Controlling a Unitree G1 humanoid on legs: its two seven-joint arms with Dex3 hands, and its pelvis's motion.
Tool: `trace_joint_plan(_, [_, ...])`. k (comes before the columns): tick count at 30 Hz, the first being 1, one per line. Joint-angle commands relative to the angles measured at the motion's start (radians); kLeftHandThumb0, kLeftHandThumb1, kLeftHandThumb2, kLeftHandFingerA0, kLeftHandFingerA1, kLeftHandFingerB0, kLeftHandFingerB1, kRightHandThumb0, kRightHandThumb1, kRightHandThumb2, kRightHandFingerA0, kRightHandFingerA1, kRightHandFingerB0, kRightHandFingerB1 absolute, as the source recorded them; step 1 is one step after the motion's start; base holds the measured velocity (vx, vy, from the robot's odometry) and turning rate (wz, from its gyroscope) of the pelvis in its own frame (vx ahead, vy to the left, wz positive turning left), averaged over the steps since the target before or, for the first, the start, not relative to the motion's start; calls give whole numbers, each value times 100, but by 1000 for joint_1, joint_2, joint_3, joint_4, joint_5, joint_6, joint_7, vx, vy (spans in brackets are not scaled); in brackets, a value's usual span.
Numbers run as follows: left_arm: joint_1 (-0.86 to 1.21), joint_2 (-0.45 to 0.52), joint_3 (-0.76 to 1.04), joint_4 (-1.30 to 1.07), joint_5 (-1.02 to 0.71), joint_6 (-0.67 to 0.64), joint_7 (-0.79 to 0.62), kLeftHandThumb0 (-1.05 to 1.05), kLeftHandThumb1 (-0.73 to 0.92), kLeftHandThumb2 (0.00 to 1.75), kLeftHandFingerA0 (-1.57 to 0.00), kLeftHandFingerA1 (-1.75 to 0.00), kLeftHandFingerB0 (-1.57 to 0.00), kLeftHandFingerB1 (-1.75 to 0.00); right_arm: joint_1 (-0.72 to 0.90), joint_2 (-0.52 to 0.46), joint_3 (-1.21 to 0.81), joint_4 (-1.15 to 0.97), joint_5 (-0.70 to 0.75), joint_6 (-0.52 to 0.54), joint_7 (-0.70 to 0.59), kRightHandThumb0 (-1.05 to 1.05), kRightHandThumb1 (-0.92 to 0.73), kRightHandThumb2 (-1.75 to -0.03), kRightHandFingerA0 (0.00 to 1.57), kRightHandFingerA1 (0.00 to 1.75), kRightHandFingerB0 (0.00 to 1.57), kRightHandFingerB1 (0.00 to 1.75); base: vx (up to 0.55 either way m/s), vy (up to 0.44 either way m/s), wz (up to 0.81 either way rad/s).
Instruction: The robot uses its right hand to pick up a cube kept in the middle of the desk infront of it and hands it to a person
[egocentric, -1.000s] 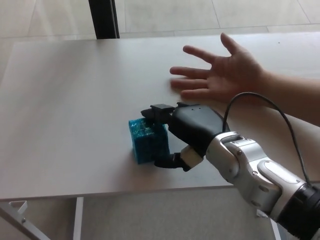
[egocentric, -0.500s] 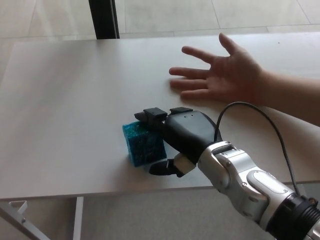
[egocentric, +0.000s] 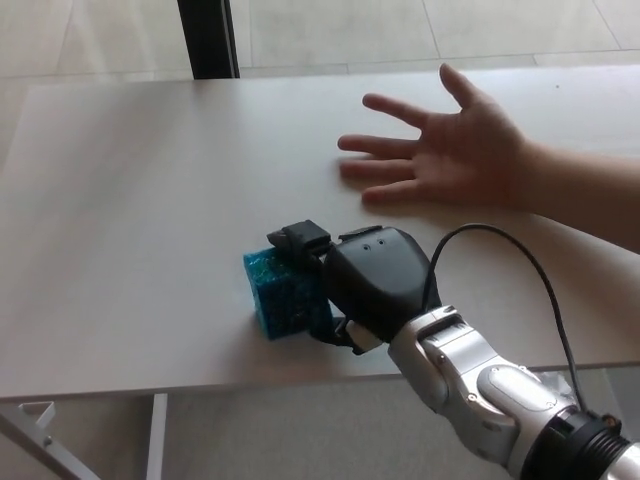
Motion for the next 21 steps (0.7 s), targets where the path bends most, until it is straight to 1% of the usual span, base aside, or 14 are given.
trace_joint_plan(1, [-7,-1,-14,-3,18,-32,6,-105,56,99,-50,-147,-27,-141,67,15,33,115,-139,37,-274,-32,-62,-62,70,171,82,95,0,0,0])
trace_joint_plan(2, [-5,-2,-12,-3,16,-38,2,-105,59,93,-56,-147,-32,-133,67,18,31,122,-137,30,-289,-31,-63,-60,76,167,83,94,0,0,0])
trace_joint_plan(3, [-5,-2,-9,-1,12,-39,-1,-105,57,96,-51,-148,-27,-142,67,21,29,128,-134,25,-298,-33,-62,-60,75,167,83,92,0,0,0])
trace_joint_plan(4, [-7,-2,-6,2,9,-33,-1,-105,60,92,-55,-145,-34,-131,67,25,25,133,-132,20,-309,-36,-59,-61,75,163,84,86,0,0,0])
trace_joint_plan(6, [-7,-7,-9,-1,12,-34,2,-105,58,98,-52,-148,-29,-141,71,29,15,135,-126,17,-320,-37,-59,-60,75,165,84,85,0,0,0])
trace_joint_plan(10, [-4,-8,-10,-1,11,-36,7,-105,60,97,-51,-149,-29,-139,73,39,-3,135,-112,-11,-340,-33,-56,-61,77,168,85,88,0,0,0])
trace_joint_plan(11, [-3,-9,-7,0,7,-36,7,-105,61,95,-52,-149,-27,-140,72,43,-10,141,-109,-25,-365,-37,-41,-91,107,127,82,90,0,0,0])
trace_joint_plan(12, [-2,-9,-5,1,6,-36,8,-105,61,95,-52,-149,-27,-140,70,47,-17,145,-108,-34,-387,-37,-41,-91,107,127,82,90,0,0,0])
trace_joint_plan(13, [-2,-9,-4,1,5,-34,8,-105,60,96,-52,-149,-25,-141,70,47,-22,143,-107,-37,-389,-34,-61,-64,77,168,80,99,0,0,0])
trace_joint_plan(14, [-3,-9,-3,1,3,-32,7,-105,60,96,-52,-149,-25,-141,70,45,-28,138,-105,-40,-386,-34,-61,-64,77,168,80,99,0,0,0])
trace_joint_plan(15, [3,-7,-16,-3,17,-43,9,-105,65,92,-58,-148,-42,-138,72,40,-52,115,-88,-64,-401,-36,-58,-68,79,162,82,98,0,0,0])
trace_joint_plan(16, [3,-7,-16,-2,17,-39,9,-105,65,92,-59,-147,-43,-135,64,30,-73,90,-87,-81,-428,-34,-57,-69,78,166,86,99,0,0,0])
trace_joint_plan(19, [7,-5,-11,-2,9,-37,9,-105,62,97,-56,-146,-25,-139,58,29,-117,48,-71,-102,-419,-32,-60,-74,79,164,85,98,0,0,0])
trace_joint_plan(21, [8,-4,-10,1,9,-35,11,-105,63,94,-56,-146,-31,-129,58,30,-142,28,-68,-107,-413,-29,-59,-75,79,163,85,98,0,0,0])
